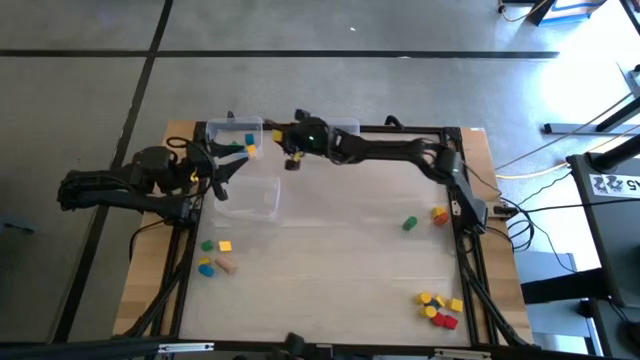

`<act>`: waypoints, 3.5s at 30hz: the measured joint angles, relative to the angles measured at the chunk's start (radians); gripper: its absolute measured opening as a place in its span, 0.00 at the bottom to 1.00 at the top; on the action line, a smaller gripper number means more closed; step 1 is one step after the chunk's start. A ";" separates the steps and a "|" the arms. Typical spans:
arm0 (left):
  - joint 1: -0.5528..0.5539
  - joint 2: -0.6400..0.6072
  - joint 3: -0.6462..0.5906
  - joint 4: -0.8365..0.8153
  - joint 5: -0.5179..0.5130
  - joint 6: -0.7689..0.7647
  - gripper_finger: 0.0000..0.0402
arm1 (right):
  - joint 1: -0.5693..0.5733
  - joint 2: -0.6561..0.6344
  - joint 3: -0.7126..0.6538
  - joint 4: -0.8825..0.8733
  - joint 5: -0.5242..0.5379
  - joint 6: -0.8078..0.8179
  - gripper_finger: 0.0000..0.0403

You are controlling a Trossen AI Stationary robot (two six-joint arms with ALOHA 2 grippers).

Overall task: Sort blocks by size
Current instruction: Put the yellow square game block into the top left transparent bin

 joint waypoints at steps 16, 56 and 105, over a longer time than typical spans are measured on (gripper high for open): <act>0.000 0.000 0.000 0.000 0.001 -0.021 0.39 | -0.030 0.419 0.543 0.095 -0.014 0.023 0.36; 0.000 0.001 0.000 -0.011 0.001 -0.029 0.39 | -0.023 0.461 0.545 0.150 -0.039 0.040 0.70; -0.010 0.609 0.000 0.125 0.095 -0.283 0.39 | 0.499 -0.541 -0.033 -1.372 0.277 0.216 0.70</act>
